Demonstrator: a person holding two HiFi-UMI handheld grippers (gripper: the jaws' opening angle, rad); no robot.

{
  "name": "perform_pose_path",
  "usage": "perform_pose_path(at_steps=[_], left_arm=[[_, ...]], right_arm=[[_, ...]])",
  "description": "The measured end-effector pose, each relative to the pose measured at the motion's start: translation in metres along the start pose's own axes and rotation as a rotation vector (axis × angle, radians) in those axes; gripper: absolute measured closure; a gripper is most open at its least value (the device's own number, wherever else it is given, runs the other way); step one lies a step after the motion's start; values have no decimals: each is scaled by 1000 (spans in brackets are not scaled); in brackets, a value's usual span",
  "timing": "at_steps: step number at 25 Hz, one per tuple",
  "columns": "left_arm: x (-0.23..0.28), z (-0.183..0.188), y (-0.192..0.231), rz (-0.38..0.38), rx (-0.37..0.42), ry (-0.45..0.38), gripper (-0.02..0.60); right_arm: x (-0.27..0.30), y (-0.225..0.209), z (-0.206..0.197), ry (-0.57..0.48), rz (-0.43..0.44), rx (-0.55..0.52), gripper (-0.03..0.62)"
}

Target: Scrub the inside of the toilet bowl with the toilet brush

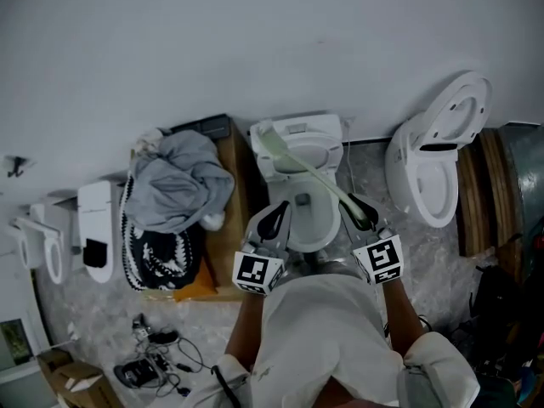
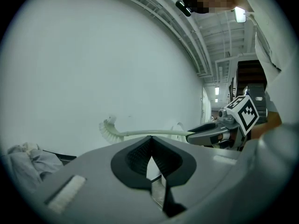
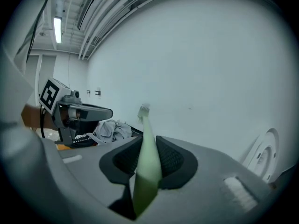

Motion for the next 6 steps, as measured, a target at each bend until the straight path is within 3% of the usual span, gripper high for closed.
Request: perform_pose_path(at_steps=[6], left_arm=[[-10,11,-2,-13,17,-32,563]], right_arm=[[-7,6,6,-17,-18,-15,502]])
Point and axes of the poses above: the fingertips, and each gripper's own axes: x forward along the fingers, y to its left, z out of its top, the point moved 1 cm from there along -x, backward along the fingers, and after that the axes turned 5 degrees about -y, right-handed, at the moved point
